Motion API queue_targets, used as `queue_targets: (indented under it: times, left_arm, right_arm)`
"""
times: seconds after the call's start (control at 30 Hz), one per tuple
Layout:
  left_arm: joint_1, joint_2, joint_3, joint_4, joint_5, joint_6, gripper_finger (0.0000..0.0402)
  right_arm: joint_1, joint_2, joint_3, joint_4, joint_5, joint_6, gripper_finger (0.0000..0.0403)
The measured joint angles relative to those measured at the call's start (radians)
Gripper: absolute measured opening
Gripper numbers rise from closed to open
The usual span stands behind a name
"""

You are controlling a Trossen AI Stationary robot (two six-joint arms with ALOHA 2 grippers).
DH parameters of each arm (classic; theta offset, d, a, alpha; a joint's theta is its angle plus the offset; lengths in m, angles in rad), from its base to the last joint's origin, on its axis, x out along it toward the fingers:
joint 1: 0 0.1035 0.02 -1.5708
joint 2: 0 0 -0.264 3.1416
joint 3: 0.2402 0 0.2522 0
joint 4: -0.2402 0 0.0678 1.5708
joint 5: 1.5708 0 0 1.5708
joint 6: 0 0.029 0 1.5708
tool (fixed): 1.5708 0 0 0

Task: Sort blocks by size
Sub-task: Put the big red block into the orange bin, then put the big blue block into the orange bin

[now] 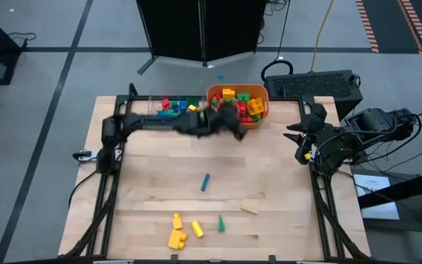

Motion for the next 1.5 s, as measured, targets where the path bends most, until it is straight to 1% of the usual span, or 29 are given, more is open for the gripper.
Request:
queue_targets:
  times: [0.1, 0.23, 0.33, 0.4, 0.43, 0.47, 0.57, 0.63, 0.7, 0.77, 0.8, 0.9, 0.93, 0.97, 1.0, 1.03, 1.07, 1.13, 1.3, 1.4, 1.5]
  left_arm:
    - [0.100, 0.002, -0.002, -0.002, 0.068, 0.025, 0.0113]
    - [0.206, 0.037, -0.002, 0.001, 0.149, 0.026, 0.0113]
    - [0.258, 0.068, -0.003, 0.001, 0.200, 0.047, 0.0113]
    - [0.276, 0.068, -0.003, 0.002, 0.210, 0.104, 0.0113]
    - [0.282, 0.066, -0.003, 0.009, 0.208, 0.136, 0.0120]
    - [0.287, 0.064, -0.002, 0.017, 0.207, 0.164, 0.0138]
    - [0.302, 0.063, -0.002, 0.028, 0.209, 0.249, 0.0226]
    - [0.307, 0.053, -0.002, 0.017, 0.230, 0.288, 0.0281]
    - [0.306, 0.040, -0.001, -0.011, 0.246, 0.316, 0.0322]
    - [0.301, 0.026, 0.000, -0.079, 0.288, 0.294, 0.0350]
    - [0.297, 0.022, 0.000, -0.125, 0.334, 0.251, 0.0359]
    - [0.267, -0.003, 0.000, -0.316, 0.530, 0.140, 0.0368]
    - [0.242, -0.011, 0.000, -0.383, 0.565, 0.129, 0.0369]
    - [0.208, -0.015, 0.000, -0.450, 0.572, 0.124, 0.0370]
    - [0.169, -0.018, 0.000, -0.525, 0.567, 0.119, 0.0370]
    - [0.123, -0.018, -0.001, -0.590, 0.537, 0.105, 0.0370]
    - [0.077, -0.017, -0.003, -0.638, 0.496, 0.089, 0.0371]
    - [-0.019, -0.016, -0.003, -0.676, 0.388, 0.020, 0.0371]
    - [-0.249, -0.015, -0.006, -0.673, 0.075, -0.259, 0.0371]
    - [-0.353, -0.013, -0.054, -0.623, -0.038, -0.436, 0.0372]
    - [-0.441, -0.010, -0.111, -0.591, -0.157, -0.583, 0.0372]
  right_arm:
    - [0.000, 0.000, 0.000, 0.000, 0.000, -0.017, 0.0105]
    - [0.000, 0.000, 0.000, -0.002, 0.000, -0.028, 0.0105]
    - [0.000, 0.000, 0.000, -0.003, 0.000, -0.040, 0.0105]
    - [0.000, 0.000, 0.000, -0.007, 0.000, -0.045, 0.0105]
    - [0.000, 0.000, 0.000, -0.011, 0.000, -0.046, 0.0105]
    - [0.000, 0.000, 0.000, -0.014, 0.000, -0.046, 0.0105]
    - [0.000, 0.000, 0.000, -0.022, -0.001, -0.046, 0.0105]
    - [0.000, 0.000, 0.000, -0.023, -0.001, -0.046, 0.0105]
    - [0.000, 0.000, 0.000, -0.023, -0.001, -0.046, 0.0105]
    - [0.000, 0.000, 0.000, -0.023, -0.001, -0.050, 0.0105]
    - [0.000, 0.000, 0.000, -0.023, -0.001, -0.050, 0.0105]
    - [0.000, 0.000, 0.000, -0.023, -0.002, -0.045, 0.0105]
    - [0.000, 0.000, 0.000, -0.023, -0.002, -0.045, 0.0105]
    - [0.000, 0.000, 0.000, -0.023, -0.002, -0.045, 0.0105]
    - [0.000, 0.000, 0.000, -0.023, -0.002, -0.045, 0.0105]
    - [0.000, 0.000, 0.000, -0.023, -0.002, -0.044, 0.0105]
    - [0.000, 0.000, 0.000, -0.023, -0.002, -0.042, 0.0105]
    - [0.000, 0.000, 0.000, -0.023, -0.002, -0.042, 0.0105]
    - [0.000, 0.000, 0.000, -0.023, -0.003, -0.042, 0.0105]
    - [0.000, 0.000, 0.000, -0.022, -0.004, -0.041, 0.0105]
    - [0.000, 0.000, 0.000, -0.016, -0.004, -0.042, 0.0105]
